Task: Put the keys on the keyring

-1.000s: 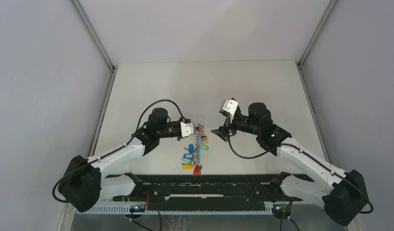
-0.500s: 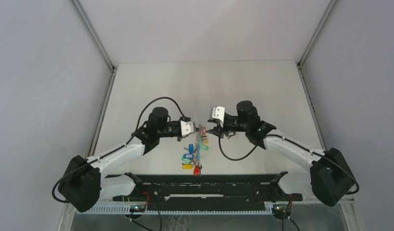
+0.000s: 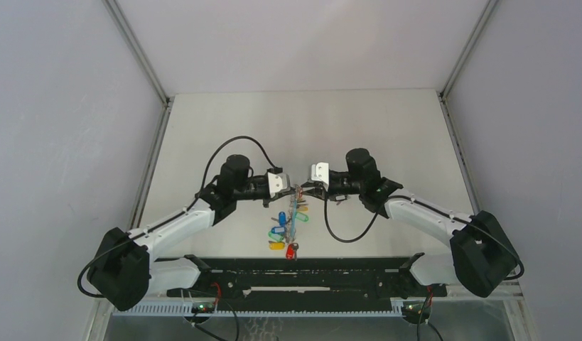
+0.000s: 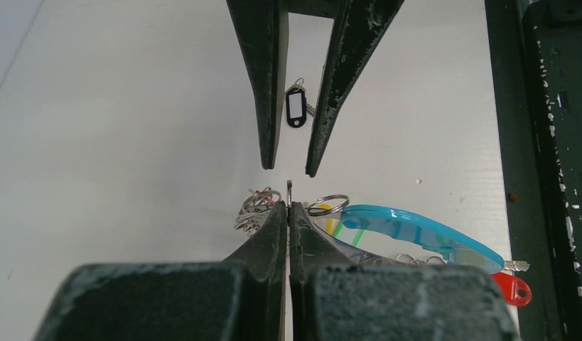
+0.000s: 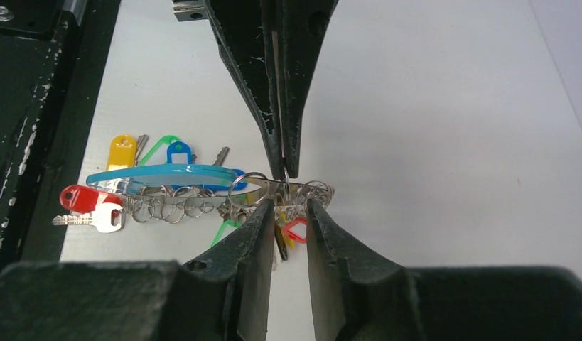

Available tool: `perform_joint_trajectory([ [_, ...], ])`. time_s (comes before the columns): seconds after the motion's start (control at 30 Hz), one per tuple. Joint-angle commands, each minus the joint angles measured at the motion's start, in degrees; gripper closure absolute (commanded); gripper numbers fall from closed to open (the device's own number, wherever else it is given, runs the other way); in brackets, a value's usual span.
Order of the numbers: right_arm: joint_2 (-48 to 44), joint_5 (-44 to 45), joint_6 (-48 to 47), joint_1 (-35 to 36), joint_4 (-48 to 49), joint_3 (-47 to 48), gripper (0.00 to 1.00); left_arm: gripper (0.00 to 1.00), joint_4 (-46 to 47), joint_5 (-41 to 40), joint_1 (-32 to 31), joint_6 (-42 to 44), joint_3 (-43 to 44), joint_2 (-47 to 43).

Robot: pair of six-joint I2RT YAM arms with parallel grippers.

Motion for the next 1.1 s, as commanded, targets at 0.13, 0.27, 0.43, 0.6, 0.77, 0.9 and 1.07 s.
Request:
perform_joint_trajectory([
  [0.13, 1.12, -3.09, -1.31, 0.67, 0.41, 3.12, 0.77, 1.00, 1.61, 1.83, -0.31, -2.12, 4.04, 0.15],
  [0.27, 1.91, -3.20, -0.68, 0.71, 2.00, 3.14, 0.77, 1.00, 1.59, 1.98, -0.28, -2.27, 4.17, 0.31],
  [0.43, 2.88, -3.47, -0.65, 0.71, 2.11, 3.82, 0.82, 1.00, 1.57, 2.31, -0.28, -2.42, 4.18, 0.30],
  [0.6, 3.39, -3.92, -0.11, 0.81, 3.34, 3.80, 0.83, 1.00, 1.67, 2.59, -0.28, -2.61, 4.21, 0.57],
  [0.77, 4.00, -4.19, -0.09, 0.89, 2.46, 4.56, 0.90, 1.00, 1.67, 2.60, -0.37, -2.71, 4.28, 0.59],
  [0.9, 3.43, -4.24, 0.05, 0.77, 1.82, 4.59, 1.00, 1.00, 2.98, 1.98, -0.37, -2.51, 3.23, 0.06],
  [1.07, 1.95, -6.16, 2.93, -0.50, 4.54, 3.69, 1.00, 0.94, 4.82, 0.76, -0.29, -1.46, 1.24, -0.41],
])
